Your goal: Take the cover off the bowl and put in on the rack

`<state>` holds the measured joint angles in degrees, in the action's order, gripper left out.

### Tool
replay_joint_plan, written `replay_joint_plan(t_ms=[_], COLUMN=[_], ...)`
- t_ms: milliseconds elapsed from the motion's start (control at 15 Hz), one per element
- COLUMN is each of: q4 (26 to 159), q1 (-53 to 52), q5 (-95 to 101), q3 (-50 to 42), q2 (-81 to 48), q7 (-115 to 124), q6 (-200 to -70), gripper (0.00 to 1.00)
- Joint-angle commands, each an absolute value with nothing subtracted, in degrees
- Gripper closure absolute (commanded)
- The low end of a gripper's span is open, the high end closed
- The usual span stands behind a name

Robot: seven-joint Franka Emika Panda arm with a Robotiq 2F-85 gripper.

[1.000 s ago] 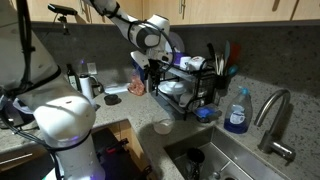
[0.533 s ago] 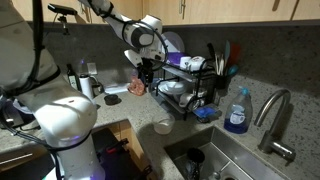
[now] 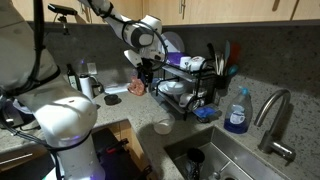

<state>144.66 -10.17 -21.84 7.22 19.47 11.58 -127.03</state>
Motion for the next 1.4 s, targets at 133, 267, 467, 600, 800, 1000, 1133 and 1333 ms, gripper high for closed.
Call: replay_joint_plan(t_ms=[133, 267, 467, 600, 800, 1000, 1133, 1333], q4=[146.1, 146.7, 147.5, 147.3, 146.5, 145.7, 145.6, 145.2], q1=[-11.3, -12.2, -14.2, -15.4, -16.8, -18.5, -19.7, -21.4], q5=[-23.6, -25.6, -30.2, -32.8, -36.2, -40.2, -43.5, -48.6], q3=[9.5, 10.2, 11.6, 12.6, 14.1, 15.4, 16.4, 17.8], q2=[19.9, 20.1, 20.0, 19.5, 17.9, 15.6, 14.9, 13.5], q7=[13.3, 13.6, 14.2, 14.7, 15.7, 13.0, 10.9, 6.6], q6=[-128.2, -128.3, -128.6, -128.1, -128.0, -128.4, -130.5, -134.9], gripper=[0.0, 0.0, 0.0, 0.0, 0.0, 0.0, 0.0, 0.0])
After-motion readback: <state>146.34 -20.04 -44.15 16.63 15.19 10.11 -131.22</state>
